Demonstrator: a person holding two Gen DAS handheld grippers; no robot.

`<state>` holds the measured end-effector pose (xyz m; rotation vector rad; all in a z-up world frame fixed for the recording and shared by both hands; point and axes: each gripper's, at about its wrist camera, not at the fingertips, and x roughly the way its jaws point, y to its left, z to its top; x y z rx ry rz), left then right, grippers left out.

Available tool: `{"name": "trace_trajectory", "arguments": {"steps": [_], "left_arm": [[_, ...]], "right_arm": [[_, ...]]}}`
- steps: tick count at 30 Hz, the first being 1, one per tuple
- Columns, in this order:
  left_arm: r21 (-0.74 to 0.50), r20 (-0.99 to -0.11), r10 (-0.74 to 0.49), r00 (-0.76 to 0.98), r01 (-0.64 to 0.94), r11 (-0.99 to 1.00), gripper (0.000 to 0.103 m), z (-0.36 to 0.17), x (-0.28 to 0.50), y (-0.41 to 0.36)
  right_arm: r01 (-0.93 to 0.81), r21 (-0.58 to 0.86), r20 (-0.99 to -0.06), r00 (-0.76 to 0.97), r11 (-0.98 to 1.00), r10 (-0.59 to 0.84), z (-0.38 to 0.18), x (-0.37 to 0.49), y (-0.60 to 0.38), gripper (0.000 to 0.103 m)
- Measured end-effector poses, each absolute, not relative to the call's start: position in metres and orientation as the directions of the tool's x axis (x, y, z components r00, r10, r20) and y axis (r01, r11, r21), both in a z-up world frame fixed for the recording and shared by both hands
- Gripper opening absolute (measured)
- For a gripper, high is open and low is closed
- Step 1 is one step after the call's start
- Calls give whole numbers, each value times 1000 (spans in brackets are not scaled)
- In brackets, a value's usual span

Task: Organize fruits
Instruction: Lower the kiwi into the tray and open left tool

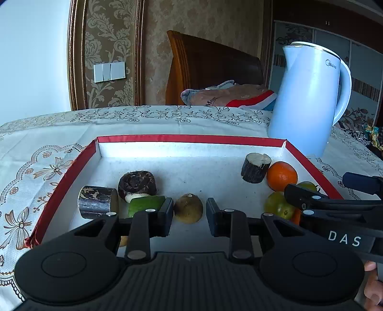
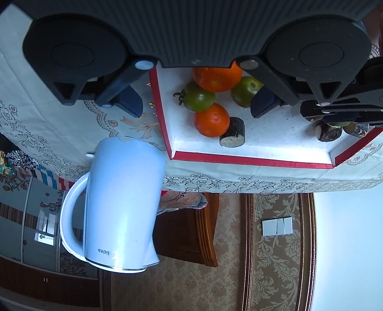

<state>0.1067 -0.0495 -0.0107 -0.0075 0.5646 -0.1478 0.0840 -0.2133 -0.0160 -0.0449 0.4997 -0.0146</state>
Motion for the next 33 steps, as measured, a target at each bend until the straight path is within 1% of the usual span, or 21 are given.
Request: {"name": "trace_trajectory", "arguments": {"steps": [3, 6, 8, 9, 15, 20, 28, 33], "left_arm": [[-30, -544, -121, 830, 125, 992, 29, -13, 107, -49], [-19, -534, -107, 839, 115, 993, 29, -12, 104, -49], [-14, -532, -107, 840, 117, 993, 29, -11, 102, -49], [-14, -532, -107, 840, 118, 993, 29, -12, 101, -48], [-20, -535, -111, 838, 119, 993, 29, -11, 99, -46], [-20, -536, -111, 837, 119, 993, 29, -11, 98, -46], [-32, -532, -115, 839, 116, 993, 29, -10, 93, -43], [-15, -523, -110, 845, 120, 993, 29, -9, 87, -44]], "right_arm": [[-3, -46, -482, 876, 999, -19, -16, 83, -213, 96], [-6, -43, -476, 879, 999, -15, -16, 82, -213, 96], [-4, -40, -473, 881, 999, -15, -16, 80, -214, 101], [-2, -41, -472, 882, 999, -18, -16, 79, -214, 102], [-14, -42, -484, 875, 999, -8, -18, 79, -214, 102], [-18, -42, -473, 881, 999, -3, -17, 76, -214, 103], [-27, -38, -481, 877, 999, 5, -18, 73, -214, 103], [-27, -30, -479, 878, 999, 9, -17, 69, -216, 103]]}}
